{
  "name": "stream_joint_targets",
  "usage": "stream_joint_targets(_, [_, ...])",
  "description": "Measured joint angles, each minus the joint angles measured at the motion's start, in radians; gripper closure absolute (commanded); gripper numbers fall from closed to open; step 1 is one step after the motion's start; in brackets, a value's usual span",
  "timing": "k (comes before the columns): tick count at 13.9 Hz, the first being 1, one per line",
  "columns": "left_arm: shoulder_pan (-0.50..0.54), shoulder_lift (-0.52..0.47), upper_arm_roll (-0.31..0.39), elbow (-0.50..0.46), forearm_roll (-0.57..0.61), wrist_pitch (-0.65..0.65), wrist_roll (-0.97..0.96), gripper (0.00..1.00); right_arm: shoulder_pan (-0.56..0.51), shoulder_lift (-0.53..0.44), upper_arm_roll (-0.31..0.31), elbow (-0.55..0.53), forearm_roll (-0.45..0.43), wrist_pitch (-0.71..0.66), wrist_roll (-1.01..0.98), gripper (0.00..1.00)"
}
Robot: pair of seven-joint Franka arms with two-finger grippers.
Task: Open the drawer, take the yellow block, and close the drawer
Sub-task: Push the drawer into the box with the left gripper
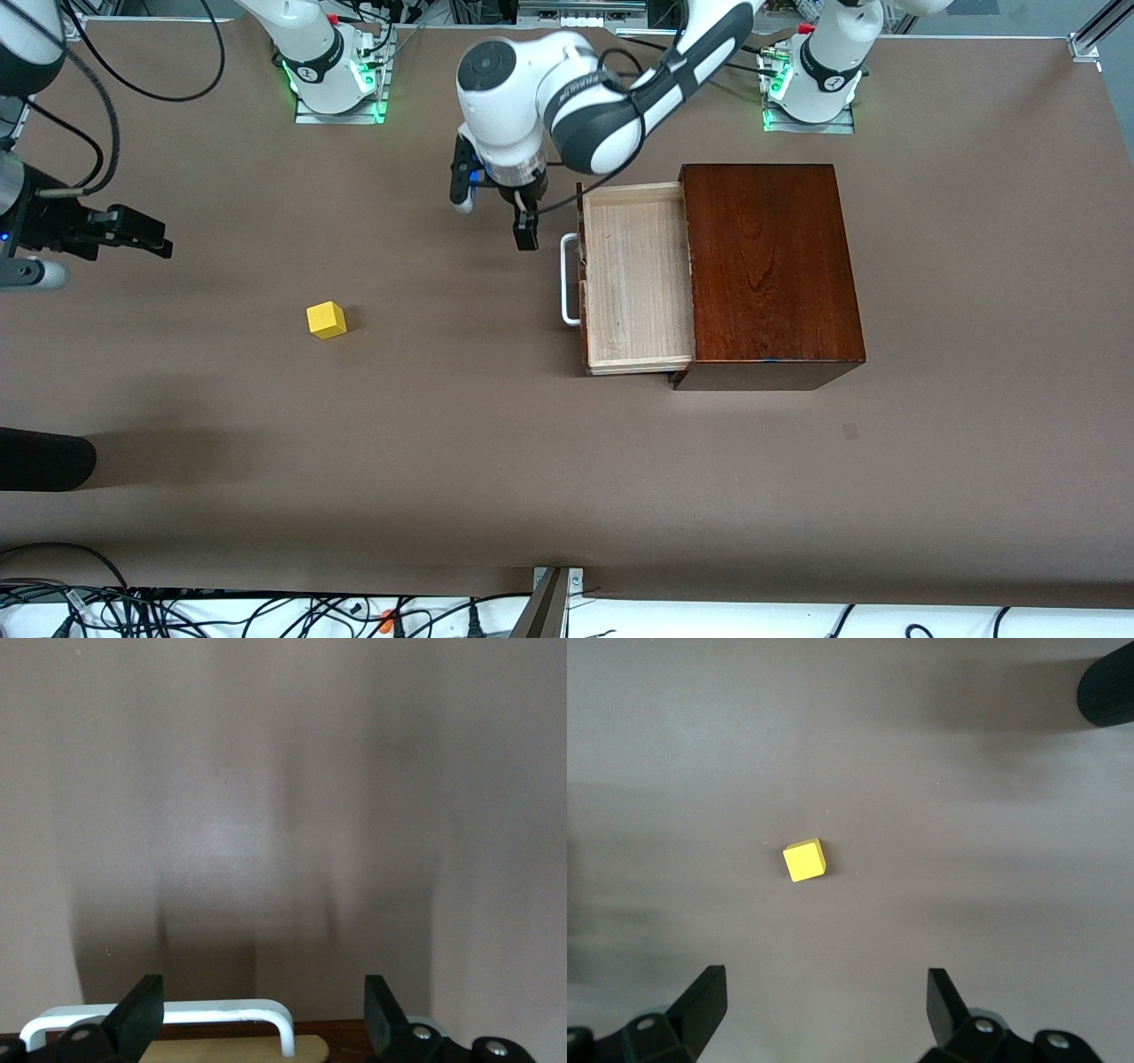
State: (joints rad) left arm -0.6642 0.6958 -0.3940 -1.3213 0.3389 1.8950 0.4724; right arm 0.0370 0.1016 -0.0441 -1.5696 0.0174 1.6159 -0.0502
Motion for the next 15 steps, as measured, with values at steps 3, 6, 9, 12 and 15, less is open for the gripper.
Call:
stream_joint_targets(3, [0.008,0.019,0.017,0.006,0.019,0.0,0.031,0.0,-0.024,-0.072,0.011,-0.103,-0.003,0.035,0.0,0.0])
stream_joint_targets(6, [0.022,0.02,0.037,0.007,0.02,-0.006,0.04,0.0,-0.037,-0.102,0.012,-0.107,-0.006,0.017,-0.001,0.0])
stream_joint_targets(9, [0.039,0.023,0.04,0.007,0.02,-0.035,0.04,0.0,-0.047,-0.105,0.004,-0.108,-0.009,-0.026,-0.001,0.0])
stream_joint_targets(12, [0.05,0.023,0.04,0.007,0.02,-0.074,0.039,0.0,-0.051,-0.105,0.0,-0.108,-0.009,-0.028,-0.003,0.0])
stream_joint_targets(15, [0.061,0.023,0.03,0.015,0.02,-0.116,0.036,0.0,-0.051,-0.105,0.0,-0.108,-0.009,-0.03,-0.003,0.0])
